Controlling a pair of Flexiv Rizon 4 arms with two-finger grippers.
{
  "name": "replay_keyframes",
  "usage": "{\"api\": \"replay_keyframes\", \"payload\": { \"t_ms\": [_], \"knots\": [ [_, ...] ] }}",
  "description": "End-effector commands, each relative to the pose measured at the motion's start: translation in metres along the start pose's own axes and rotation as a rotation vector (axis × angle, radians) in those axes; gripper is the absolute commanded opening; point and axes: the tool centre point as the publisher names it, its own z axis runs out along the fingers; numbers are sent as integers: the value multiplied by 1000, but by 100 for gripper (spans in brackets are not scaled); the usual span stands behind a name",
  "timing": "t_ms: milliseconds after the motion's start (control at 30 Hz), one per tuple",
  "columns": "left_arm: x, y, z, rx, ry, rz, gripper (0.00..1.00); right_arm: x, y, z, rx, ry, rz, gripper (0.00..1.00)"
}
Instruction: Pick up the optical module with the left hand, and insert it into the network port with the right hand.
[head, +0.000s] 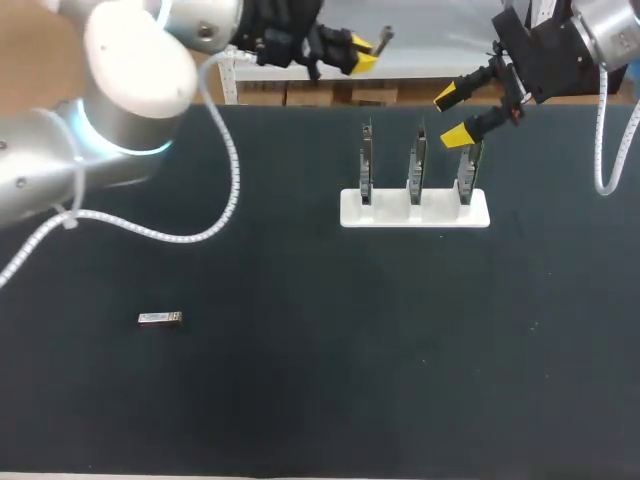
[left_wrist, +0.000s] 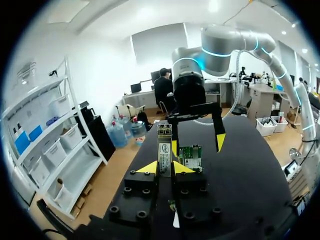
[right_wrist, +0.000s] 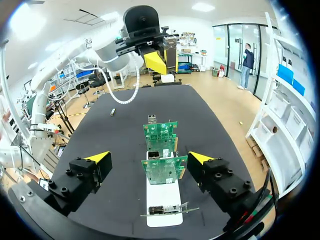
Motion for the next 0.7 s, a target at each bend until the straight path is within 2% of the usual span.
{"api": "replay_keyframes", "payload": {
  "t_ms": [33, 267, 700],
  "knots": [
    [-2, -4, 24, 20, -89, 47, 0, 0, 1, 0, 3, 0, -1, 100],
    [-6, -20, 39, 65, -151, 64, 0, 0, 1, 0, 3, 0, -1, 100],
    [-2, -26, 45, 137, -220, 58, 0, 0, 1, 0, 3, 0, -1, 100]
  ]
}}
